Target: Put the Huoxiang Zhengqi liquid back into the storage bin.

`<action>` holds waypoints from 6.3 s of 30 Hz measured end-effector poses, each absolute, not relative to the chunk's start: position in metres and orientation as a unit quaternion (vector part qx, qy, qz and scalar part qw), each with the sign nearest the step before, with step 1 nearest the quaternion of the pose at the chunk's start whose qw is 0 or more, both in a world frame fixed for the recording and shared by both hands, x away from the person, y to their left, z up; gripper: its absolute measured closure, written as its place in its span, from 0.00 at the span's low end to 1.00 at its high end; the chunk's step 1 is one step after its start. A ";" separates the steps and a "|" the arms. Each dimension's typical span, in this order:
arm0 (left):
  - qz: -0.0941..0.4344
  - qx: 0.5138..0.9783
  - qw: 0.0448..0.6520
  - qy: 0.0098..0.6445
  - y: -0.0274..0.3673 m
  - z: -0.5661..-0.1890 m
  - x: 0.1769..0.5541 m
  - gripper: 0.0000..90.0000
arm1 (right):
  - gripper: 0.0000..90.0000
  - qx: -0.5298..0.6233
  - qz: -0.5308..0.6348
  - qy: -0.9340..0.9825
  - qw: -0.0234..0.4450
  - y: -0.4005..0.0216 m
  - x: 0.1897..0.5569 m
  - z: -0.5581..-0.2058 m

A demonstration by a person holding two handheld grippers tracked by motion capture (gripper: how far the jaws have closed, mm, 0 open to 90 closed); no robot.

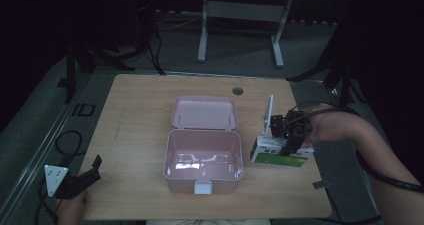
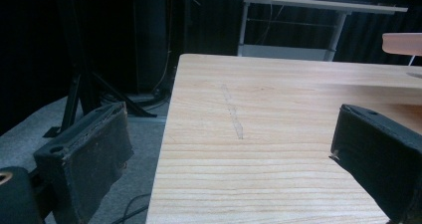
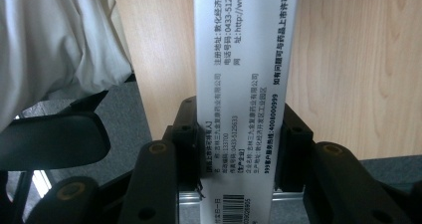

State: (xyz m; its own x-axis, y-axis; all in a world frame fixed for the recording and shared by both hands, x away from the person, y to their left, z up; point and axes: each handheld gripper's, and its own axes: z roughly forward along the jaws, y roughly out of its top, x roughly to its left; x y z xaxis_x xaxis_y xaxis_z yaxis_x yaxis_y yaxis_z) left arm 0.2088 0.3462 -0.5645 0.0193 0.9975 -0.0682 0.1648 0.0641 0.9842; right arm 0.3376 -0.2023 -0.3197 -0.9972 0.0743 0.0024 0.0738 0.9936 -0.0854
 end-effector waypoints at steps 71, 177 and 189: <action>0.427 0.532 0.487 0.545 0.347 -0.564 0.209 0.03 | 0.69 0.055 0.049 -0.996 0.052 -0.022 0.329 -0.396; 0.426 0.532 0.488 0.546 0.348 -0.565 0.209 0.03 | 0.14 -0.314 -0.316 -0.887 -0.125 -0.265 0.408 -0.528; 0.427 0.533 0.487 0.545 0.347 -0.565 0.209 0.03 | 0.12 -0.370 -0.320 -0.856 -0.166 -0.305 0.405 -0.541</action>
